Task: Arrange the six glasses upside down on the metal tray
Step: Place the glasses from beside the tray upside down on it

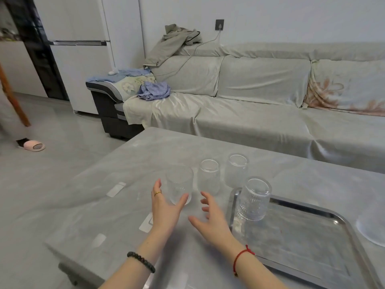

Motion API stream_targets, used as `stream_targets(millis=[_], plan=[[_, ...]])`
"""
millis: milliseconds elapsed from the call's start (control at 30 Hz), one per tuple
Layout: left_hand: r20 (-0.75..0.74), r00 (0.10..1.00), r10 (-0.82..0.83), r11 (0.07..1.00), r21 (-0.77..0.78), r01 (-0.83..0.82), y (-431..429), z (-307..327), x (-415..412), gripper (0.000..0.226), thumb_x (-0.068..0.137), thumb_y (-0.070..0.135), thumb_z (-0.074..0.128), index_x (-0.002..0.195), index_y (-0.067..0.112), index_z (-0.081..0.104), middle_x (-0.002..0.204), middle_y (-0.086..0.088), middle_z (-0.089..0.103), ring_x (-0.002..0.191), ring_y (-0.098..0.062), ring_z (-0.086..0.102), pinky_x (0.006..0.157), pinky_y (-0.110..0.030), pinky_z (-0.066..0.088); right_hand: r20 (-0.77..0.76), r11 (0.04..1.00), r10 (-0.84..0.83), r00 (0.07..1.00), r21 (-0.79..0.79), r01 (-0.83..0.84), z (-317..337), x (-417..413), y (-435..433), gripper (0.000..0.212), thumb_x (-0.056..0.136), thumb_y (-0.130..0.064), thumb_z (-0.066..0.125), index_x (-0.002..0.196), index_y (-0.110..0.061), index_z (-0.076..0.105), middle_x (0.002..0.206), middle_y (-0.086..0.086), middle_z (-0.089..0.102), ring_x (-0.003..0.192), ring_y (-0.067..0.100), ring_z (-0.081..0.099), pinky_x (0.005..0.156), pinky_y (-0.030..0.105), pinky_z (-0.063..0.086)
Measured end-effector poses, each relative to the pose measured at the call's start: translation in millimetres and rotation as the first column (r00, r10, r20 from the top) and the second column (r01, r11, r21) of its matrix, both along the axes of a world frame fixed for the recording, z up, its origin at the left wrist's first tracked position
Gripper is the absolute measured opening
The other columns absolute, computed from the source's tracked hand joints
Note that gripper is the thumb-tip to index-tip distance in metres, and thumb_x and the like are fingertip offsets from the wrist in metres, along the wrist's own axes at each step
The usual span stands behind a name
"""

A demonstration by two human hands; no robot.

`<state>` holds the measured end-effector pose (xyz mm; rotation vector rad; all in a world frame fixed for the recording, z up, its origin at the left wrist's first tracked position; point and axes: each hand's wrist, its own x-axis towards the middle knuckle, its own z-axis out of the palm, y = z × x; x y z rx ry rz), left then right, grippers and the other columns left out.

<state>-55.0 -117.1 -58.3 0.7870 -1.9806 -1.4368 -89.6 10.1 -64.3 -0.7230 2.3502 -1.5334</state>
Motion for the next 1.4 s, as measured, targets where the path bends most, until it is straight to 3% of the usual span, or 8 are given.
stream_targets(millis=[233, 500, 633, 800, 933, 1167, 1267, 1400], plan=[[0.031, 0.990, -0.140, 0.990, 0.040, 0.139, -21, 0, -30, 0.101, 0.058, 0.022, 0.084, 0.138, 0.015, 0.022, 0.141, -0.007, 0.042, 0.127, -0.020, 0.042, 0.102, -0.027, 0.034, 0.145, 0.998, 0.051, 0.988, 0.020, -0.054, 2, -18, -34, 0.082, 0.077, -0.018, 0.066, 0.141, -0.022, 0.014, 0.146, 0.004, 0.031, 0.132, 0.022, 0.035, 0.102, 0.027, 0.031], [0.049, 0.996, -0.071, 0.997, 0.027, 0.070, -26, -3, -34, 0.079, 0.050, 0.031, 0.085, 0.112, 0.028, 0.036, 0.104, 0.004, 0.057, 0.093, -0.015, 0.056, 0.079, -0.025, 0.042, 0.135, 0.996, 0.079, 0.988, -0.040, -0.074, 0, -19, -36, 0.084, 0.076, -0.012, 0.066, 0.140, -0.027, 0.013, 0.125, -0.013, 0.035, 0.115, 0.006, 0.037, 0.093, 0.020, 0.032], [-0.002, 0.999, -0.049, 0.976, 0.212, 0.048, -11, -2, -18, 0.070, 0.058, 0.028, 0.084, 0.112, 0.020, 0.040, 0.101, -0.001, 0.059, 0.090, -0.017, 0.061, 0.082, -0.029, 0.051, 0.084, 0.995, 0.026, 0.996, -0.100, -0.018, 5, -10, -22, 0.084, 0.072, -0.014, 0.072, 0.139, -0.019, 0.022, 0.137, -0.003, 0.040, 0.122, 0.004, 0.037, 0.100, 0.018, 0.029], [-0.165, 0.973, -0.160, 0.806, 0.547, 0.225, 37, 15, 5, 0.044, 0.071, 0.031, 0.072, 0.105, 0.005, 0.062, 0.090, -0.008, 0.074, 0.078, -0.019, 0.071, 0.057, -0.017, 0.056, 0.039, 0.963, -0.089, 0.995, -0.251, 0.096, 13, 9, 21, 0.074, 0.059, -0.014, 0.083, 0.119, -0.028, 0.041, 0.120, -0.004, 0.053, 0.105, -0.004, 0.053, 0.088, 0.006, 0.042], [-0.198, 0.930, -0.311, 0.634, 0.686, 0.358, 84, 25, 16, 0.053, 0.058, 0.052, 0.066, 0.091, 0.010, 0.070, 0.085, -0.007, 0.076, 0.070, -0.018, 0.072, 0.053, -0.024, 0.056, 0.074, 0.911, -0.197, 0.978, -0.355, 0.211, 19, 22, 68, 0.071, 0.057, -0.007, 0.083, 0.110, -0.031, 0.043, 0.116, 0.000, 0.055, 0.103, 0.013, 0.060, 0.089, 0.036, 0.053], [-0.207, 0.852, -0.480, 0.330, 0.858, 0.394, 156, 35, 1, 0.062, 0.076, 0.060, 0.050, 0.103, 0.004, 0.058, 0.094, -0.018, 0.071, 0.078, -0.023, 0.072, 0.062, -0.029, 0.059, 0.015, 0.832, -0.407, 0.913, -0.406, 0.378, 38, 15, 141, 0.069, 0.053, -0.011, 0.085, 0.101, -0.039, 0.043, 0.106, -0.012, 0.056, 0.094, -0.012, 0.054, 0.075, 0.005, 0.042], [-0.093, 0.789, -0.608, 0.387, 0.833, 0.396, 177, 36, -6, 0.074, 0.078, 0.065, 0.043, 0.112, 0.000, 0.050, 0.114, -0.020, 0.061, 0.089, -0.023, 0.066, 0.069, -0.030, 0.053, 0.021, 0.820, -0.456, 0.890, -0.379, 0.429, 45, 6, 167, 0.072, 0.054, -0.018, 0.086, 0.106, -0.040, 0.042, 0.107, -0.025, 0.047, 0.099, -0.019, 0.045, 0.080, 0.009, 0.035], [0.058, 0.766, -0.640, 0.605, 0.653, 0.455, 196, 34, -18, 0.043, 0.086, 0.043, 0.052, 0.112, 0.009, 0.049, 0.105, -0.010, 0.058, 0.086, -0.020, 0.058, 0.069, -0.031, 0.045, 0.006, 0.795, -0.556, 0.831, -0.286, 0.534, 48, -11, 195, 0.076, 0.055, -0.023, 0.085, 0.116, -0.030, 0.040, 0.106, -0.017, 0.047, 0.101, 0.004, 0.043, 0.082, 0.018, 0.032]])
